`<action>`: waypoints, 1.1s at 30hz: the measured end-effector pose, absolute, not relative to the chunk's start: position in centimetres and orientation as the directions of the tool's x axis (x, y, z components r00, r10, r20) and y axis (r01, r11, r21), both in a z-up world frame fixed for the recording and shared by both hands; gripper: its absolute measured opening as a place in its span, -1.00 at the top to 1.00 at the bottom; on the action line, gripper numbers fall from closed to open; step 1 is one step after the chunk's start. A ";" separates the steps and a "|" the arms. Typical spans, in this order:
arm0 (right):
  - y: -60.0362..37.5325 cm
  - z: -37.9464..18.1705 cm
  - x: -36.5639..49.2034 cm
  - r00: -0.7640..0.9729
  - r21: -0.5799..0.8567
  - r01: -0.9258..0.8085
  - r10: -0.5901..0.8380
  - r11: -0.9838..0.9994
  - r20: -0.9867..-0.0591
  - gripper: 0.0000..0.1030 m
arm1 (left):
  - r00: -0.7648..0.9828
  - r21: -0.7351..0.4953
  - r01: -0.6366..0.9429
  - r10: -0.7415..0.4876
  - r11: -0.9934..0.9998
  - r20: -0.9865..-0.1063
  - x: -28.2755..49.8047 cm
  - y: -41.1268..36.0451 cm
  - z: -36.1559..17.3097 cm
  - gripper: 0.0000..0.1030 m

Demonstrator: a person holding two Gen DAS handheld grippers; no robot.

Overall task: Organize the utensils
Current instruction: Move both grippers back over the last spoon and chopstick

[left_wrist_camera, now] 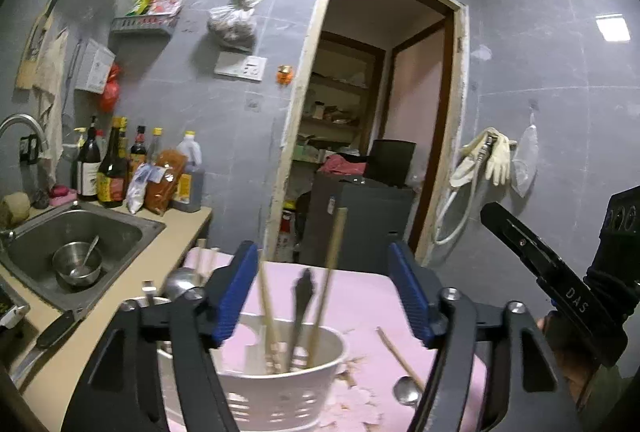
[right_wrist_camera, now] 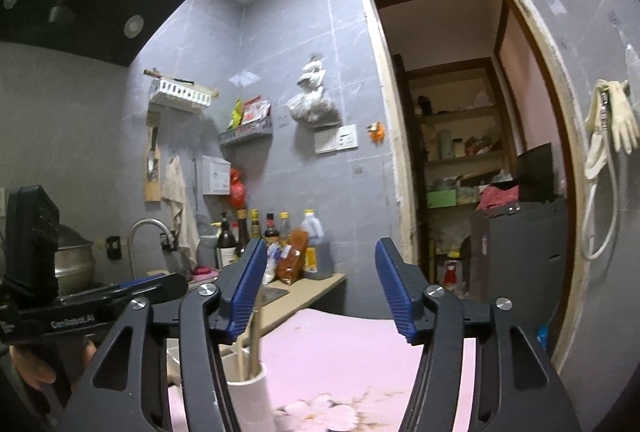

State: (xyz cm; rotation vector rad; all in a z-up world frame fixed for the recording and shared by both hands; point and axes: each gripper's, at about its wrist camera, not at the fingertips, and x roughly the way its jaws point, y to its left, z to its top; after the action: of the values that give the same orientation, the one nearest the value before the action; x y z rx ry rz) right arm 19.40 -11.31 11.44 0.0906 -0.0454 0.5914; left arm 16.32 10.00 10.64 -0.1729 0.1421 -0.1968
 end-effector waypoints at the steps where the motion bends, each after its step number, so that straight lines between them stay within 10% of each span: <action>1: -11.9 11.5 19.2 0.833 0.070 -0.553 0.549 0.830 0.071 -0.27 | 0.969 -0.183 0.190 -0.214 0.965 -0.121 16.3 9.5 10.8 -0.49; 16: -19.7 10.8 17.1 0.879 0.060 -0.477 0.474 0.877 0.058 -1.00 | 0.948 -0.184 0.246 -0.275 0.952 -0.157 15.8 2.8 9.4 -0.92; 33: -22.5 6.0 18.0 0.885 0.032 -0.446 0.446 0.894 -0.130 -1.00 | 0.878 -0.164 0.240 -0.286 0.957 -0.384 16.8 -1.0 2.9 -0.93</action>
State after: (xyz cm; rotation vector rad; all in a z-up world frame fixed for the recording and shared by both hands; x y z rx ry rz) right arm 18.03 -22.51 5.97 0.0011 0.1358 0.4640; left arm 16.82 -1.00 2.91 -0.1127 0.4168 -0.2748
